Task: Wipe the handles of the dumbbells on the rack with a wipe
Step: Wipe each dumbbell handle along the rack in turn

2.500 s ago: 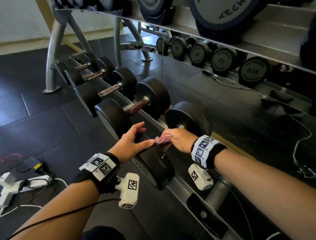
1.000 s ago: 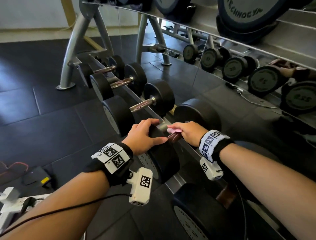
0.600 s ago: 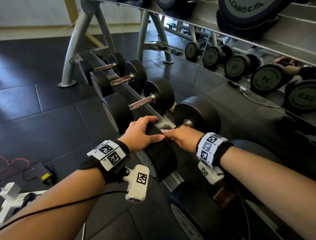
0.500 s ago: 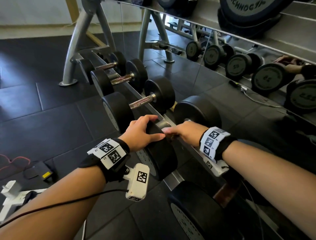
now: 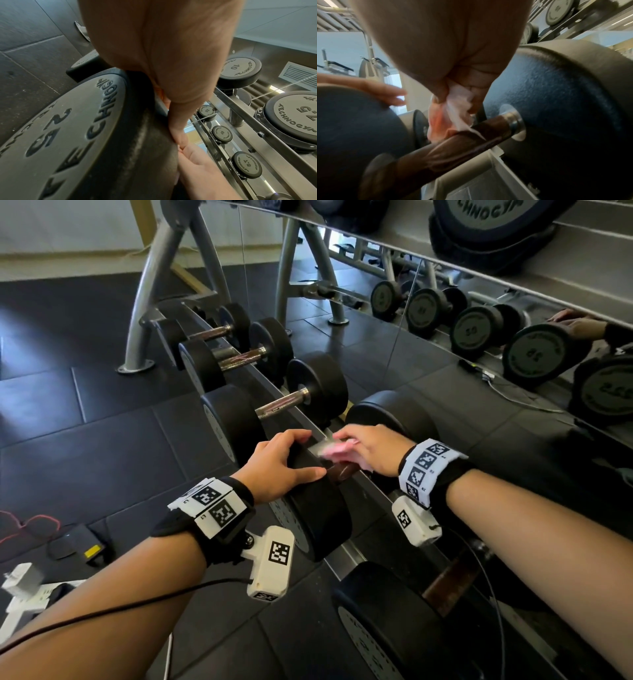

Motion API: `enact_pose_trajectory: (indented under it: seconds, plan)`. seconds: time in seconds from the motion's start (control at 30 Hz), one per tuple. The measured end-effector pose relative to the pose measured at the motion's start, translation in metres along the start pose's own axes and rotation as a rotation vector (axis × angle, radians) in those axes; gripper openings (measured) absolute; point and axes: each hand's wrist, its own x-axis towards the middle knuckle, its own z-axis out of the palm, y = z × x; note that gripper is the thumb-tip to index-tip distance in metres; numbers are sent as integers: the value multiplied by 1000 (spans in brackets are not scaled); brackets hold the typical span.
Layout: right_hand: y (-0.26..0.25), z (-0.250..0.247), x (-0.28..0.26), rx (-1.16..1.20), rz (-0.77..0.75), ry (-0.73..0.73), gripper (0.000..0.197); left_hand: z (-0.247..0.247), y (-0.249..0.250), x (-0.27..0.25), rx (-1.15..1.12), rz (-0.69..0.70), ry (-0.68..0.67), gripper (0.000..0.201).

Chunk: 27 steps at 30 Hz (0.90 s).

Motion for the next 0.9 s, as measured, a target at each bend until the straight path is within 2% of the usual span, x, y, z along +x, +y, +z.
enact_pose_trajectory:
  seconds: [0.07,0.1,0.2,0.27,0.4,0.5,0.57,0.67,0.77,0.83,0.9]
  plan:
    - [5,-3,3,19,5,93,30,0,0,-1,3,-2,2,74]
    - [6,-3,5,-33,31,66,30,0,0,-1,5,-3,4,73]
    - [5,3,10,-267,144,-135,38,0,0,-2,8,-5,3,73]
    - [3,6,8,-228,168,-153,38,0,0,-2,5,-5,2,73]
    - [-1,10,2,-47,37,-102,26,0,1,-3,9,0,9,73]
    - [-6,6,2,72,50,-139,28,0,3,-4,3,-3,5,73]
    - [-5,-2,6,108,62,-91,24,0,4,-4,-9,-4,7,73]
    - [-1,-16,15,80,59,123,24,-1,4,-5,-7,-15,3,74]
    - [1,-23,20,111,-28,209,26,-1,4,-4,-8,-23,-8,74]
    - [1,-21,20,-45,-93,157,31,-1,4,-4,-9,-18,-8,74]
    - [1,-11,19,-201,-107,4,34,-1,3,-4,0,-13,-3,74]
